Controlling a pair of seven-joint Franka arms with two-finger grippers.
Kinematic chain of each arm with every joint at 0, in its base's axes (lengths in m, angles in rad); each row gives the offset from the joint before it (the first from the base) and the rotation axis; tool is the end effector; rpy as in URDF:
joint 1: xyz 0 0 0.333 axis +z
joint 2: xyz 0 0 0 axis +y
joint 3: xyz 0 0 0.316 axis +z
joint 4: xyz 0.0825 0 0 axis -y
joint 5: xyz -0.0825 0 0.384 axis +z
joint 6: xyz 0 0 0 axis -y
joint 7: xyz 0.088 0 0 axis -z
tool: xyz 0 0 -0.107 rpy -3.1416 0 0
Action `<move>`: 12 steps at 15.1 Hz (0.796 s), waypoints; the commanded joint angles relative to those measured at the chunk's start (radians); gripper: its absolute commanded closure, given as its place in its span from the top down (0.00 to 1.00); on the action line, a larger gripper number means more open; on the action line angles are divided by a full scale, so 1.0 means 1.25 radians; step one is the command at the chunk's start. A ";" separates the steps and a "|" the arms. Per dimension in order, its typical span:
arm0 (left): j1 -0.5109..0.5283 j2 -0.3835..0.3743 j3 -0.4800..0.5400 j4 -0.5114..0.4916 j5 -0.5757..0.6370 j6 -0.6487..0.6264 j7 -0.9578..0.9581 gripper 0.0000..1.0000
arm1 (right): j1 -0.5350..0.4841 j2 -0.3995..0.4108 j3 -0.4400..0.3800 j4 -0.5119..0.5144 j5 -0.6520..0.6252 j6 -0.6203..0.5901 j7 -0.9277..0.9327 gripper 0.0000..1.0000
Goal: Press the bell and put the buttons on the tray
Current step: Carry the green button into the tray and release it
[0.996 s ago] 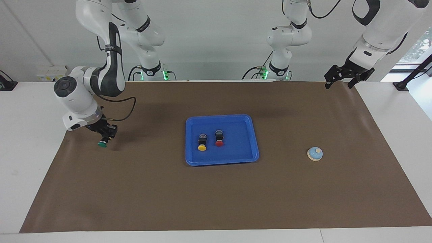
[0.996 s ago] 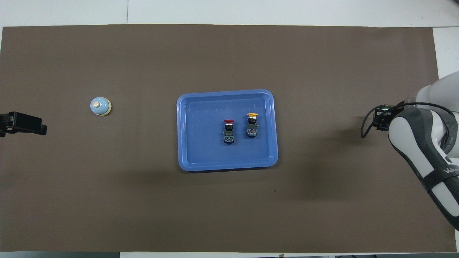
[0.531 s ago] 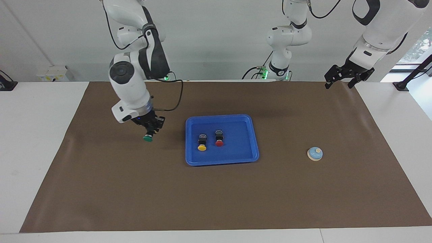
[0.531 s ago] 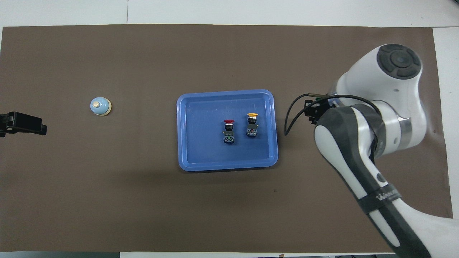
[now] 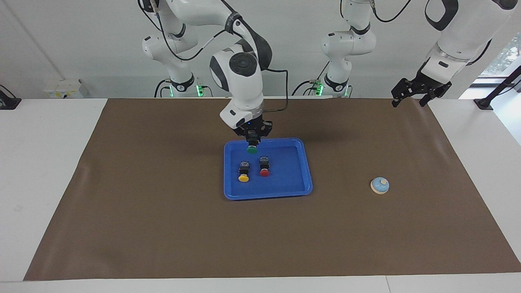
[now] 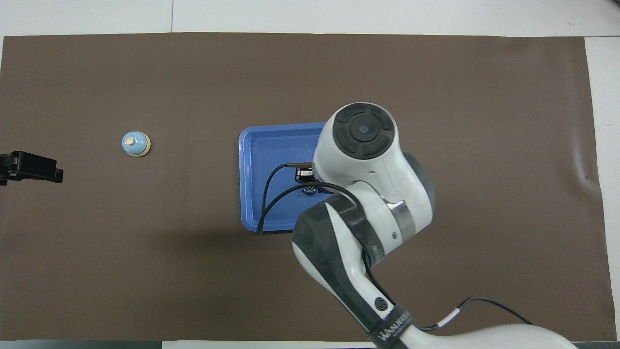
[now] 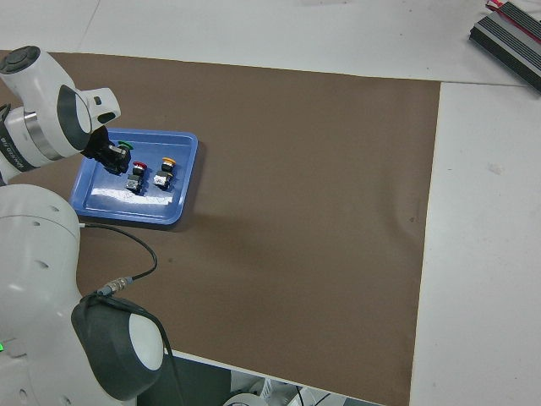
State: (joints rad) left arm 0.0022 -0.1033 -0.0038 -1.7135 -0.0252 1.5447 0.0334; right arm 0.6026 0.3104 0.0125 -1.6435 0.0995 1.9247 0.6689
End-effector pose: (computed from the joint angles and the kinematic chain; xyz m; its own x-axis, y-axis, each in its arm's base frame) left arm 0.5172 -0.0037 0.6106 0.9973 -0.0356 -0.0646 -0.0339 -0.9991 0.0270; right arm 0.5249 0.3784 0.4325 0.9926 -0.0874 -0.0837 -0.0923 -0.9942 -0.0561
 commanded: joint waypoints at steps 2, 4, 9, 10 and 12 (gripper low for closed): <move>-0.002 0.003 0.004 0.012 -0.008 -0.011 0.004 1.00 | 0.071 0.149 -0.008 0.113 0.001 0.074 0.053 0.00; -0.002 0.003 0.004 0.012 -0.008 -0.011 0.004 1.00 | 0.087 0.170 -0.008 0.102 -0.010 0.128 0.050 0.00; -0.002 0.003 0.004 0.012 -0.008 -0.011 0.004 1.00 | 0.123 0.181 -0.008 0.026 -0.023 0.198 0.023 0.00; -0.002 0.003 0.004 0.012 -0.008 -0.011 0.004 1.00 | 0.119 0.179 -0.008 0.014 -0.023 0.205 0.004 0.00; -0.002 0.003 0.004 0.012 -0.008 -0.011 0.004 1.00 | 0.118 0.173 -0.010 -0.019 -0.023 0.244 -0.026 0.00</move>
State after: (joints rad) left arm 0.0022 -0.1033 -0.0038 -1.7135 -0.0252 1.5447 0.0334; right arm 0.7565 0.5524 0.0058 -1.6074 0.0849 2.1807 0.6819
